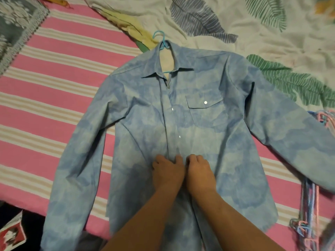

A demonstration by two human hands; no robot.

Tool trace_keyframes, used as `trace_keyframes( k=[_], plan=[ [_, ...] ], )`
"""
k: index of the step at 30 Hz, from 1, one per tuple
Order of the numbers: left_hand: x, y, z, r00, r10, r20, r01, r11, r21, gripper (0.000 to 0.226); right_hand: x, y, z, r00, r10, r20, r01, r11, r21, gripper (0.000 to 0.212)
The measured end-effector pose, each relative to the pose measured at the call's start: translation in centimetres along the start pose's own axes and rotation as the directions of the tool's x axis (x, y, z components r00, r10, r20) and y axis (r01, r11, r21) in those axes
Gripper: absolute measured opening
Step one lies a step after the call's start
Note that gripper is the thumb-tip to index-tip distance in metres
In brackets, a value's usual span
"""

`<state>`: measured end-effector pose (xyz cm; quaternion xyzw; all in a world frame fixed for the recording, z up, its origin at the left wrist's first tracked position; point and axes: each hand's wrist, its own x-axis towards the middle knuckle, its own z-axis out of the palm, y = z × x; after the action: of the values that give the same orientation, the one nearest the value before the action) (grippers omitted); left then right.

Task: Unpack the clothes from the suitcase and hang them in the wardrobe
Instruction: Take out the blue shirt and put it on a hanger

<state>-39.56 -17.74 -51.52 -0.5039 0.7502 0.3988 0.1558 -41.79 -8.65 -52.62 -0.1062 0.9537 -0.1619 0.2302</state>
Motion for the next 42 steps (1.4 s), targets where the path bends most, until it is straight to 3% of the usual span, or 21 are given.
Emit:
trace_keyframes(
  k=[2,5,8,11,14,18,22,24,27,29,34,42],
  plan=[
    [0.0,0.5,0.4,1.0,-0.014,0.003,0.014,0.999,0.033,0.066,-0.5,-0.3,0.0,0.998,-0.047,0.036,0.05,0.993,-0.105,0.03],
    [0.4,0.1,0.5,0.999,0.016,0.039,-0.021,0.994,0.111,0.045,-0.6,-0.3,-0.1,0.999,-0.032,0.016,0.034,0.991,-0.129,0.026],
    [0.5,-0.9,-0.1,0.997,0.057,-0.045,-0.057,0.998,0.006,0.015,-0.7,-0.2,-0.3,0.999,0.003,-0.043,-0.006,0.997,-0.073,0.027],
    [-0.8,-1.7,-0.7,0.992,-0.008,-0.129,-0.008,0.993,-0.121,0.013,-0.9,0.2,0.0,0.99,-0.031,-0.14,0.027,0.999,-0.029,0.024],
    [-1.4,-2.7,0.0,0.997,0.029,-0.066,-0.036,0.992,-0.117,0.01,-0.6,0.7,-0.3,0.995,0.003,-0.101,0.01,0.993,0.122,0.007],
    [-1.5,-3.4,0.3,0.998,0.033,-0.046,-0.048,0.915,-0.401,0.011,-1.2,0.4,-1.1,0.967,0.243,-0.071,-0.149,0.775,0.615,0.006],
    [-2.3,-4.4,0.5,0.996,0.089,0.009,-0.073,0.864,-0.497,0.02,-2.5,0.0,-1.0,0.946,0.315,0.078,-0.233,0.491,0.839,0.005],
    [-2.6,-4.4,0.4,0.995,0.104,-0.002,-0.091,0.86,-0.502,0.027,-2.9,-0.1,-0.8,0.939,0.321,0.122,-0.26,0.433,0.863,0.01],
    [-2.8,-3.9,0.4,0.983,0.179,-0.044,-0.181,0.894,-0.41,0.032,-2.9,-0.7,-0.5,0.958,0.273,0.085,-0.232,0.568,0.79,0.022],
    [-2.7,-3.8,0.4,0.971,0.231,-0.058,-0.238,0.922,-0.307,0.029,-3.0,-1.3,-0.8,0.963,0.265,0.048,-0.214,0.644,0.734,0.016],
    [-2.4,-4.1,0.1,0.958,0.277,-0.07,-0.285,0.942,-0.177,0.038,-3.3,-2.0,-1.7,0.959,0.282,0.004,-0.209,0.699,0.684,0.012],
    [-2.4,-4.5,0.3,0.954,0.294,-0.062,-0.3,0.933,-0.197,0.027,-3.5,-2.8,-2.1,0.963,0.26,-0.07,-0.172,0.793,0.584,0.019]
  ],
)
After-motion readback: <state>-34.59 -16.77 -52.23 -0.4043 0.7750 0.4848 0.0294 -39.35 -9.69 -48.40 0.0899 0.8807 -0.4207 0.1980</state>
